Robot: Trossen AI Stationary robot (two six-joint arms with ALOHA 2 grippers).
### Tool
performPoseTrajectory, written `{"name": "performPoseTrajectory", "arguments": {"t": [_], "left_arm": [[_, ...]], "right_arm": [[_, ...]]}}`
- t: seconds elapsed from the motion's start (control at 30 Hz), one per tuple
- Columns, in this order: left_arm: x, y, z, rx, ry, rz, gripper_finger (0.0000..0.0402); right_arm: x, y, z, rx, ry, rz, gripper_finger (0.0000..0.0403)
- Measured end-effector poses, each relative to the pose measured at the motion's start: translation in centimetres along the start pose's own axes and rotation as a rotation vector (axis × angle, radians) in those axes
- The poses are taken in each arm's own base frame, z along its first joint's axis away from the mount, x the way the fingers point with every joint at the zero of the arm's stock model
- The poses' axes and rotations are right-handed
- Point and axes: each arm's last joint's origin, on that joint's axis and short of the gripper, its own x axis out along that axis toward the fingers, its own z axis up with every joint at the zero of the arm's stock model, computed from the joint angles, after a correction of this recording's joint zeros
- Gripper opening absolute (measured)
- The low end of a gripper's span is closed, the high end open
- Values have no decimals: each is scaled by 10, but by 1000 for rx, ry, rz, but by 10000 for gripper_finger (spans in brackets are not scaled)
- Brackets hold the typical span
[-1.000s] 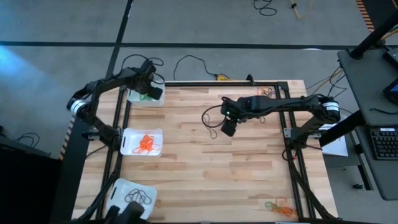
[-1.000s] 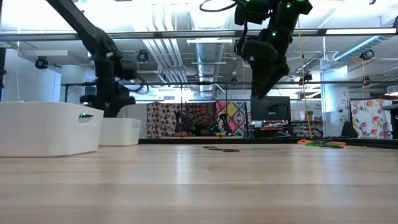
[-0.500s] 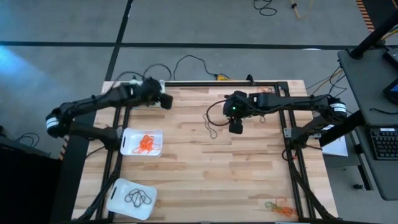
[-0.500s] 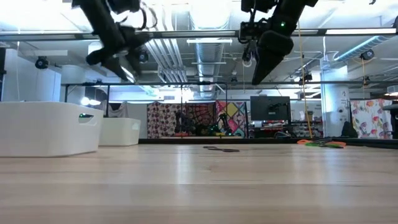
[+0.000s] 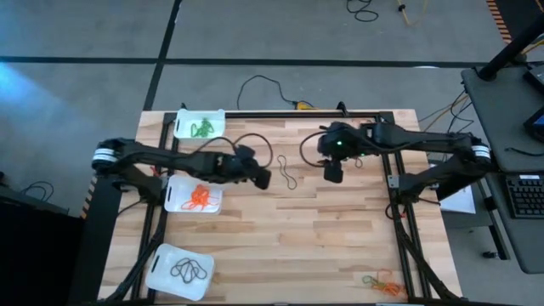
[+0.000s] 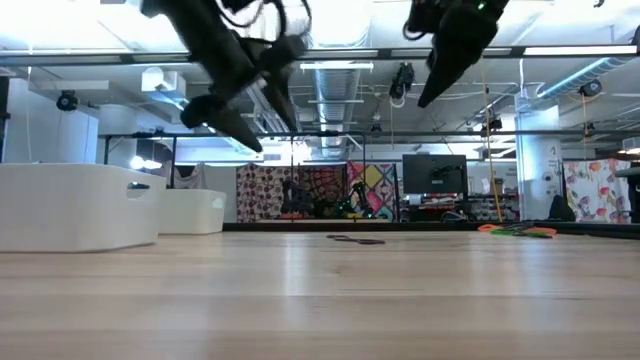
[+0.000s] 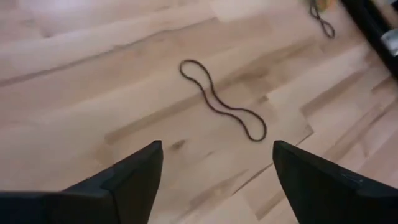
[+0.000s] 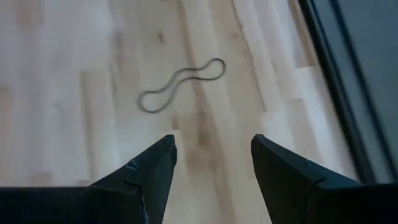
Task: Sort rubber bands into baskets
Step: Put the black rubber band into the bottom white bin
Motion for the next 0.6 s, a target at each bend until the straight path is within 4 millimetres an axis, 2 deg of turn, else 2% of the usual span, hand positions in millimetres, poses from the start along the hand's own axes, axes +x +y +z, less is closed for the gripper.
{"name": "performPoseTrajectory", "arguments": {"t": [0.23,0.4,0.6], "left_arm": [[33,-28,10,155,42,54,317],[69,-41,9,251,106,115,318],[109,-54,8,237,151,137,316]], "right_arm": [[-23,10,-24,153,-54,74,203],[-24,19,-44,285,-35,97,203],[-21,30,-56,374,-3,126,203]]}}
